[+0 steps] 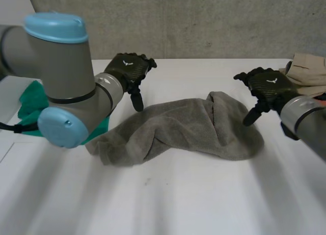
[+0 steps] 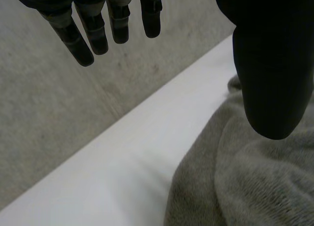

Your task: Fold the laundry.

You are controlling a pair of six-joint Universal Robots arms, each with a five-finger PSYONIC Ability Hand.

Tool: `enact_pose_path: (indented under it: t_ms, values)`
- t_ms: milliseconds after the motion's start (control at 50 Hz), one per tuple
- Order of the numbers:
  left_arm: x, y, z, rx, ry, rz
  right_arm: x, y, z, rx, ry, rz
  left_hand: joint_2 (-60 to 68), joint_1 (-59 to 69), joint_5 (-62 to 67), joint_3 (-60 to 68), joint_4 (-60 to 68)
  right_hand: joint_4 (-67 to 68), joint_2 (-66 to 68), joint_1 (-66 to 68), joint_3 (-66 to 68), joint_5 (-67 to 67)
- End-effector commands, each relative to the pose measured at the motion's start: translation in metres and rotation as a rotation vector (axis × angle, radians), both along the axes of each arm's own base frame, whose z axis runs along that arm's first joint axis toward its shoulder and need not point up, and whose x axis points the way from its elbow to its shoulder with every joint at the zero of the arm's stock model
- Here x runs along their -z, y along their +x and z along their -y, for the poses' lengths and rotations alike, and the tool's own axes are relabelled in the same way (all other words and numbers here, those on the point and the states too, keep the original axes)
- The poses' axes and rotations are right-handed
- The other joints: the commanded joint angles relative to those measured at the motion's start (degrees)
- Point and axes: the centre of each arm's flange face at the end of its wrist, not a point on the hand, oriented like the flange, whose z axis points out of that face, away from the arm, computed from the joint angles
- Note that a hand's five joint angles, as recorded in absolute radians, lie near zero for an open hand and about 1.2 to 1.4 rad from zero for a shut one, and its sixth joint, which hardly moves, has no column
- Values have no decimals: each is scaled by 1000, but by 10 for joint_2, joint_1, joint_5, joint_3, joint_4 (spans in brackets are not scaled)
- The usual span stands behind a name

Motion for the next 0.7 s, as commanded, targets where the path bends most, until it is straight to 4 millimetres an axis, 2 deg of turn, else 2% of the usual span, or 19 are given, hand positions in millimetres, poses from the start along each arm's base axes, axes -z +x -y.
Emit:
enact_pose_path:
  t_ms: [20,40,80,120,180,220,340,500,540,600,620,640,680,700]
  values:
    - [-7,10,-45,5,56,35,-1,-12,9,-96,31,-213,88,93,79,86,93,-20,-115,-29,-18,-27]
    - [1,12,-58,15,94,60,3,-16,11,-120,25,-296,120,125,111,118,125,22,-73,13,24,15]
    - [10,15,-71,20,134,97,9,-19,15,-143,20,-361,141,145,131,138,145,61,-34,52,63,54]
    - [29,18,-86,26,188,152,19,-24,19,-185,15,-457,179,184,170,177,184,118,23,109,120,111]
    - [49,25,-93,-6,231,204,33,-30,23,-234,11,-526,216,221,207,214,221,217,122,208,219,210]
    - [57,28,-92,-30,238,219,44,-30,24,-270,21,-531,230,234,220,227,234,225,129,215,226,218]
    - [81,35,-69,-107,212,228,81,-27,22,-371,44,-503,185,189,175,182,189,223,128,214,225,216]
    - [107,43,-44,-151,204,302,111,-28,31,-358,-19,-524,52,56,42,49,56,235,139,225,236,228]
    - [111,43,-40,-157,200,318,114,-28,33,-350,-38,-525,45,49,36,42,49,265,170,256,266,258]
    - [118,43,-30,-176,177,346,117,-27,36,-329,-71,-521,43,47,34,41,48,443,347,433,444,436]
    - [121,43,-25,-186,163,362,117,-28,39,-313,-87,-513,55,59,45,52,59,610,515,601,611,603]
    - [123,43,-24,-189,154,373,116,-27,40,-303,-94,-506,78,83,69,76,83,678,583,669,680,671]
    - [124,43,-20,-197,132,393,115,-29,42,-274,-96,-485,216,220,206,213,220,679,584,670,681,672]
    - [125,42,-16,-208,105,411,114,-30,41,-256,-88,-453,415,419,405,412,419,679,584,670,681,672]
